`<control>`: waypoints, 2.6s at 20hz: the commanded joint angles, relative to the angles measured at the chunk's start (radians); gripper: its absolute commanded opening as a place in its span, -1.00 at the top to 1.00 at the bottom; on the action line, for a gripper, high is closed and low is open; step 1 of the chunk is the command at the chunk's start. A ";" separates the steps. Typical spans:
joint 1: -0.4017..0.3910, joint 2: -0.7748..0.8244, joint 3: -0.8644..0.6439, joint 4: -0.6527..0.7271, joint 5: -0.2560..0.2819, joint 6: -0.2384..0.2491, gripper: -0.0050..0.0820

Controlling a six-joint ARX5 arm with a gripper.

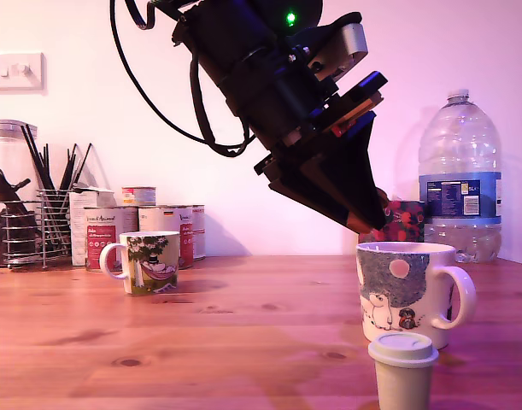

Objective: Pick up the coffee capsules from the table one by one and drop them inside the nearest coffee cup

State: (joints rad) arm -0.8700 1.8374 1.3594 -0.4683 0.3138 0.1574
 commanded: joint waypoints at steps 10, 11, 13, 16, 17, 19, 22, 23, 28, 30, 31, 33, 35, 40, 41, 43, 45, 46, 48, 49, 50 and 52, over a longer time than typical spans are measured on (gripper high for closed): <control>0.012 -0.038 -0.005 0.095 -0.007 -0.008 0.50; 0.011 -0.038 -0.005 0.098 -0.007 -0.008 0.50; 0.008 -0.038 -0.005 0.111 -0.007 -0.008 0.50; 0.003 -0.038 -0.005 0.148 -0.007 -0.008 0.50; -0.002 -0.038 -0.004 0.171 -0.008 -0.008 0.50; -0.009 -0.038 0.000 0.198 -0.008 -0.008 0.50; -0.013 -0.036 0.010 0.198 -0.017 -0.008 0.50; -0.018 -0.034 0.013 0.194 -0.033 -0.008 0.50; -0.029 -0.005 0.071 0.103 -0.063 -0.008 0.50; -0.030 0.037 0.132 0.037 -0.069 -0.011 0.50; -0.031 0.059 0.162 0.009 -0.072 -0.011 0.50; -0.035 0.103 0.232 -0.057 -0.086 -0.011 0.50; -0.035 0.146 0.295 -0.113 -0.092 -0.011 0.50; -0.036 0.253 0.430 -0.256 -0.113 -0.010 0.50; -0.036 0.269 0.441 -0.270 -0.114 -0.010 0.50; -0.036 0.300 0.458 -0.295 -0.115 -0.011 0.50; -0.036 0.314 0.460 -0.299 -0.121 -0.011 0.50; -0.036 0.315 0.460 -0.298 -0.121 -0.011 0.50; -0.036 0.315 0.460 -0.295 -0.121 -0.011 0.50; -0.036 0.315 0.460 -0.296 -0.121 -0.011 0.50; -0.036 0.315 0.460 -0.300 -0.121 -0.011 0.50; -0.036 0.315 0.460 -0.304 -0.121 -0.011 0.50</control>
State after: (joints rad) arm -0.9012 2.1197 1.8187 -0.7723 0.1917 0.1490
